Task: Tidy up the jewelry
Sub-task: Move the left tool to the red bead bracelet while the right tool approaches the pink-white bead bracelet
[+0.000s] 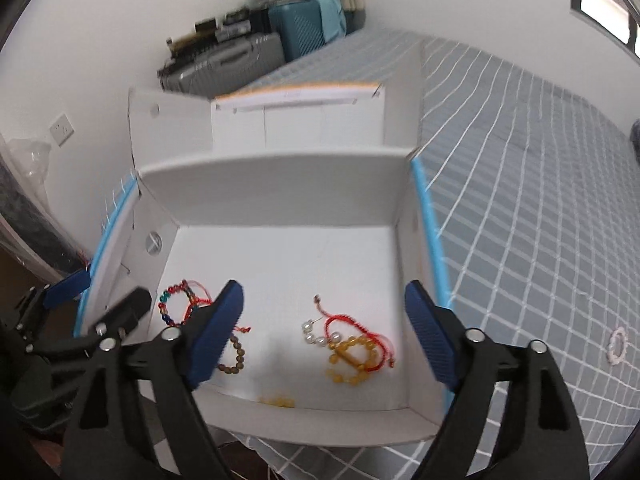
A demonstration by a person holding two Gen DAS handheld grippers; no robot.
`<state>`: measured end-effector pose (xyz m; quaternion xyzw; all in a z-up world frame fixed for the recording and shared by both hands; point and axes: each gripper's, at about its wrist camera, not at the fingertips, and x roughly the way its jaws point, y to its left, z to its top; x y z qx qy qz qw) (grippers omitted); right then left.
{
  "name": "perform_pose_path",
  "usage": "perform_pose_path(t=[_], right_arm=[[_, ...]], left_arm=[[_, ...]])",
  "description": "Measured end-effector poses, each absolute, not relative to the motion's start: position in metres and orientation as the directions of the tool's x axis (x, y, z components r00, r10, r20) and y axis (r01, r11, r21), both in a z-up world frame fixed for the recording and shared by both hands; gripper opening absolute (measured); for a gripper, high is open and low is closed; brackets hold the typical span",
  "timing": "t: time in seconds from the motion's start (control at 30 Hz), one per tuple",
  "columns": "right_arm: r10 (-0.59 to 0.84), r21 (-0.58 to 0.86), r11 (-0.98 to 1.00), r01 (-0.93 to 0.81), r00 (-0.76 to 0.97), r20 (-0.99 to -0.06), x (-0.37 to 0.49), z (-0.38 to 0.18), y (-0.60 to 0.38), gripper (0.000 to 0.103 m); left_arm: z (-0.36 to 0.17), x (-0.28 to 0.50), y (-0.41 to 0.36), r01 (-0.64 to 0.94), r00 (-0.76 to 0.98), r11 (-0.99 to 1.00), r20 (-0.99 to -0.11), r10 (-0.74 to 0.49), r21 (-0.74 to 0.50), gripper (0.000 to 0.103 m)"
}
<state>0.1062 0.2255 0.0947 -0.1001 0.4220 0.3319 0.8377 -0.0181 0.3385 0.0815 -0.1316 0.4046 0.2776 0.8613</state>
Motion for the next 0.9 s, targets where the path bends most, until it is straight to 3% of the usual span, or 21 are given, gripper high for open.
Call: perform_pose_path(t=[0.37, 0.9], right_arm=[[0.369, 0.039, 0.851, -0.524, 0.543, -0.755, 0.143, 0.113, 0.122, 0.095], [0.133, 0.002, 0.972, -0.234, 0.543, -0.829, 0.243, 0.044, -0.071, 0.095]], left_arm=[[0.088, 0.007, 0.263, -0.467, 0.579, 0.884, -0.763, 0.287, -0.022, 0.097], [0.046, 0.079, 0.084, -0.160, 0.572, 0.987, -0.816, 0.082, -0.013, 0.097]])
